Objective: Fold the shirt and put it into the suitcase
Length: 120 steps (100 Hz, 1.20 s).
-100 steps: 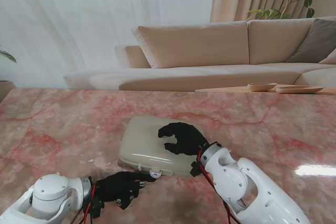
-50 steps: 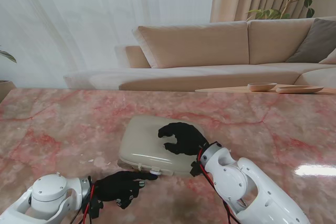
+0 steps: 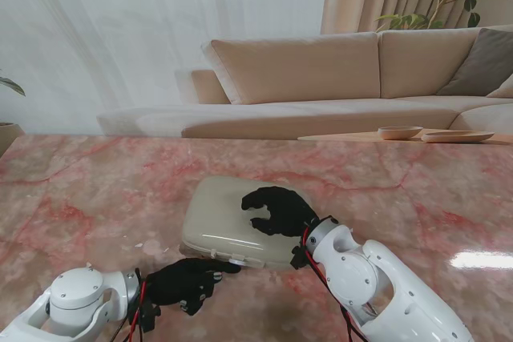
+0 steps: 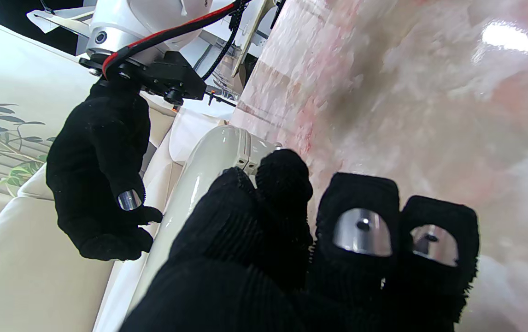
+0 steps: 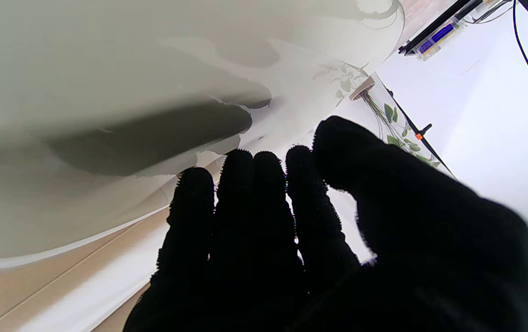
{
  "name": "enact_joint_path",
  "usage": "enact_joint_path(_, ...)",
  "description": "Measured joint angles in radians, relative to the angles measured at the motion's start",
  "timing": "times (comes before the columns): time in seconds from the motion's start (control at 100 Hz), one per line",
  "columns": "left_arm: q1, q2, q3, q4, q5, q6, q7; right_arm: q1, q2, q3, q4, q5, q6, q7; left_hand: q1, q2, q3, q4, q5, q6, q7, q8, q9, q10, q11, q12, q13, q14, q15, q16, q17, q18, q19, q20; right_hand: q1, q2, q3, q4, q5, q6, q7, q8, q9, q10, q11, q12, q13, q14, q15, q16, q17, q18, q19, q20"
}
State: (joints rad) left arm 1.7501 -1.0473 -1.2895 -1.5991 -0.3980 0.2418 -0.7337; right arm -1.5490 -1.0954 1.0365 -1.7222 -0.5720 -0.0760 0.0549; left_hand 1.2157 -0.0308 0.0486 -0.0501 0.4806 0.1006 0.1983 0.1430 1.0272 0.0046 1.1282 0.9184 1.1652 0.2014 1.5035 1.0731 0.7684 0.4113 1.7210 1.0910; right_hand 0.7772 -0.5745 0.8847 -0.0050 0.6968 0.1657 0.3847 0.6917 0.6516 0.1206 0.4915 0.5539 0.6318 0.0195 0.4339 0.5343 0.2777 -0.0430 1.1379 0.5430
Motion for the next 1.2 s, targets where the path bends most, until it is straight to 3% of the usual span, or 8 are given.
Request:
enact_joint_path(0.19, -0.002, -0.004, 0.005, 0.003, -0.016, -0.006, 0.006, 0.001, 0.000, 0.000, 0.000, 0.001, 0.000, 0.002, 0.000, 0.000, 0.000, 0.000, 0.014, 0.033, 0.001, -0.001, 0.000, 0.000, 0.000, 0.000, 0.000, 0.000, 0.000, 0.000, 0.000, 0.000, 0.000, 0.000, 0.000, 0.000, 0.000, 0.000, 0.000, 0.000, 0.000, 0.000, 0.000, 0.000, 0.000, 0.000, 0.000, 0.000, 0.000, 0.000, 0.000, 0.000, 0.000, 0.000)
enact_joint_path(0.24, -0.002, -0.007, 0.005, 0.003, -0.026, -0.007, 0.011, 0.001, 0.000, 0.000, 0.000, 0.002, 0.000, 0.003, 0.000, 0.000, 0.000, 0.000, 0.011, -0.013, -0.003, -0.001, 0.000, 0.000, 0.000, 0.000, 0.000, 0.000, 0.000, 0.000, 0.000, 0.000, 0.000, 0.000, 0.000, 0.000, 0.000, 0.000, 0.000, 0.000, 0.000, 0.000, 0.000, -0.001, 0.000, 0.000, 0.000, -0.001, 0.000, 0.007, 0.000, -0.001, 0.002, 0.000)
enact_joint_path(0.9, -0.001, -0.015, -0.011, -0.002, -0.035, -0.019, 0.005, 0.001, 0.000, 0.002, 0.000, 0.002, 0.002, 0.005, 0.000, 0.000, 0.000, 0.000, 0.031, -0.012, 0.036, 0.007, 0.000, 0.000, 0.000, 0.000, 0.000, 0.000, 0.000, 0.000, 0.000, 0.000, 0.000, 0.000, 0.000, 0.000, 0.000, 0.000, 0.000, -0.004, 0.000, 0.000, -0.001, -0.012, 0.000, 0.000, -0.006, -0.013, 0.002, 0.007, -0.001, -0.016, 0.002, 0.000)
enact_joint_path(1.2, 0.026, -0.010, -0.069, -0.073, -0.015, -0.067, 0.006, -0.030, -0.003, 0.017, -0.015, -0.034, 0.002, -0.037, -0.001, 0.000, -0.021, 0.000, 0.011, -0.040, -0.014, 0.005, 0.000, 0.009, 0.000, 0.000, 0.000, 0.000, 0.000, 0.000, -0.003, 0.000, 0.000, 0.000, -0.024, 0.000, -0.010, 0.000, 0.000, -0.004, 0.000, 0.000, -0.001, -0.001, -0.007, 0.000, -0.006, 0.001, 0.000, 0.007, -0.001, -0.010, 0.001, 0.000)
